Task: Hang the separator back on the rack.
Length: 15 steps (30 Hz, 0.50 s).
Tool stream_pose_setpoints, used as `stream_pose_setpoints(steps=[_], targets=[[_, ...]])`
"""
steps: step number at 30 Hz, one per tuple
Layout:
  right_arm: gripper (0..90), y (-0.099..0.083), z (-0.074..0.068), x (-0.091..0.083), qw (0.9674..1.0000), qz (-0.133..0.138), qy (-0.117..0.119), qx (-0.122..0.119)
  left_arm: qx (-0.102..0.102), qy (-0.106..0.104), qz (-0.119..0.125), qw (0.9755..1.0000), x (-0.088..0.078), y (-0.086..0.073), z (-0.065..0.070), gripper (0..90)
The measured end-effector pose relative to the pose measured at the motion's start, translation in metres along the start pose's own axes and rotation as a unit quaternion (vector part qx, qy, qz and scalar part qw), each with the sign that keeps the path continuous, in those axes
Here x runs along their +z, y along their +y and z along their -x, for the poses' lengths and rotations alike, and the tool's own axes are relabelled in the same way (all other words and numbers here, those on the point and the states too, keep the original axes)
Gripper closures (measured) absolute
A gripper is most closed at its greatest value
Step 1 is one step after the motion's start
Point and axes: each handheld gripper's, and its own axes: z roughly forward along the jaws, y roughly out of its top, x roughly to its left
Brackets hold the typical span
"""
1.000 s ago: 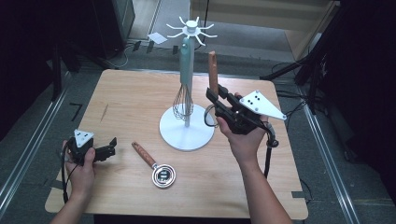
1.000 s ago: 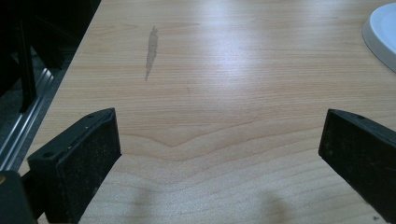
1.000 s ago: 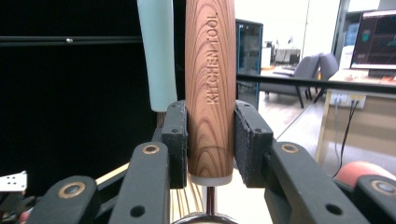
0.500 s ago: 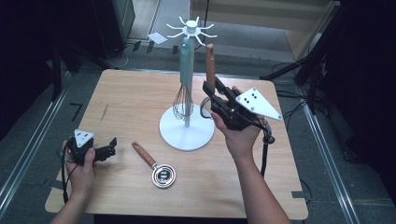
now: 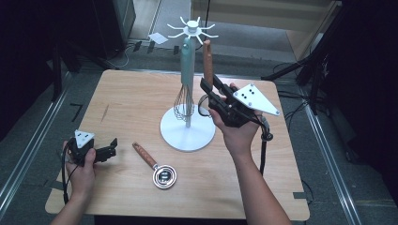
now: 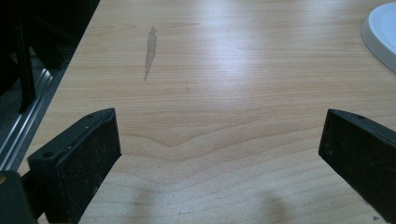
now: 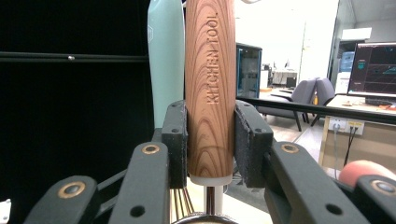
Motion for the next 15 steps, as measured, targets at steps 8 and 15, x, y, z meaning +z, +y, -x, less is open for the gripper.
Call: stream_pose_setpoints(steps=[8,15], targets=[[69.6,0.0013,-0.0007,0.0038,1.0,-0.006,0.001,-0.001,0.0,0.0,0.0,1.0,0.0,0.0,0.0001,0.0],[69.7,0.0005,-0.0007,0.0072,0.9999,-0.011,-0.001,0.0,-0.001,0.0,0.001,1.0,0.0,0.0,0.0001,0.0]])
